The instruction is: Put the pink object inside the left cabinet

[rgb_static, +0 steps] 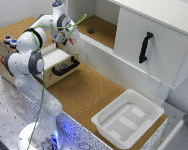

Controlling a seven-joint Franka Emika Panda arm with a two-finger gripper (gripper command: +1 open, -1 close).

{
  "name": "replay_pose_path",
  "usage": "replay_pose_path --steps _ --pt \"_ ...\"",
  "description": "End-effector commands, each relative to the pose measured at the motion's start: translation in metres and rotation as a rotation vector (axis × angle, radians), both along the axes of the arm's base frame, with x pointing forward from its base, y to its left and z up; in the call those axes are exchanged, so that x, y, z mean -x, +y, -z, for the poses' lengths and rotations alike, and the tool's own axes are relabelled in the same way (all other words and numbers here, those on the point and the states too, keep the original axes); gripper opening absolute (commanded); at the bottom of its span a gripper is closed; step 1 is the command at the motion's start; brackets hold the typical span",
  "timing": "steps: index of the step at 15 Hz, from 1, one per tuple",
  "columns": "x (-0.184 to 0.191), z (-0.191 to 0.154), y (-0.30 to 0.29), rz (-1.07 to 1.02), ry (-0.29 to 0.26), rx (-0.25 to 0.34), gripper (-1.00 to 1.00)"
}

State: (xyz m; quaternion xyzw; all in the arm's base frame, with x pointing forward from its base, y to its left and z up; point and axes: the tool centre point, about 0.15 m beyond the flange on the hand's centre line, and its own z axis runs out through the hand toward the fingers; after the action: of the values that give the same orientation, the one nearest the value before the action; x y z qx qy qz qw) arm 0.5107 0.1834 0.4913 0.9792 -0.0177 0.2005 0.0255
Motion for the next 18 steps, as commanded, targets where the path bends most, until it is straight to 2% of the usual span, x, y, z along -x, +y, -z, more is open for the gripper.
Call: replay_pose_path --steps 1,6,10,14,16,17,18 --pt "-0.103 0.011 -0.016 -0.028 0.098 0.053 -1.00" --pt "-0.144 0.023 -0.023 -0.023 0.054 0.031 -1.00" --pt "-0.170 0.032 -0.019 0.001 -0.003 0.038 -1.00" --pt "-0.176 0.041 -0.022 0.020 -0.021 0.031 -1.00" --pt "-0.172 0.049 -0.023 0.023 -0.046 0.047 -1.00" --pt "-0.169 0.055 -0.021 0.019 -0.057 0.070 1.00" --pt "-0.164 0.060 -0.018 0.017 -0.077 0.095 1.00"
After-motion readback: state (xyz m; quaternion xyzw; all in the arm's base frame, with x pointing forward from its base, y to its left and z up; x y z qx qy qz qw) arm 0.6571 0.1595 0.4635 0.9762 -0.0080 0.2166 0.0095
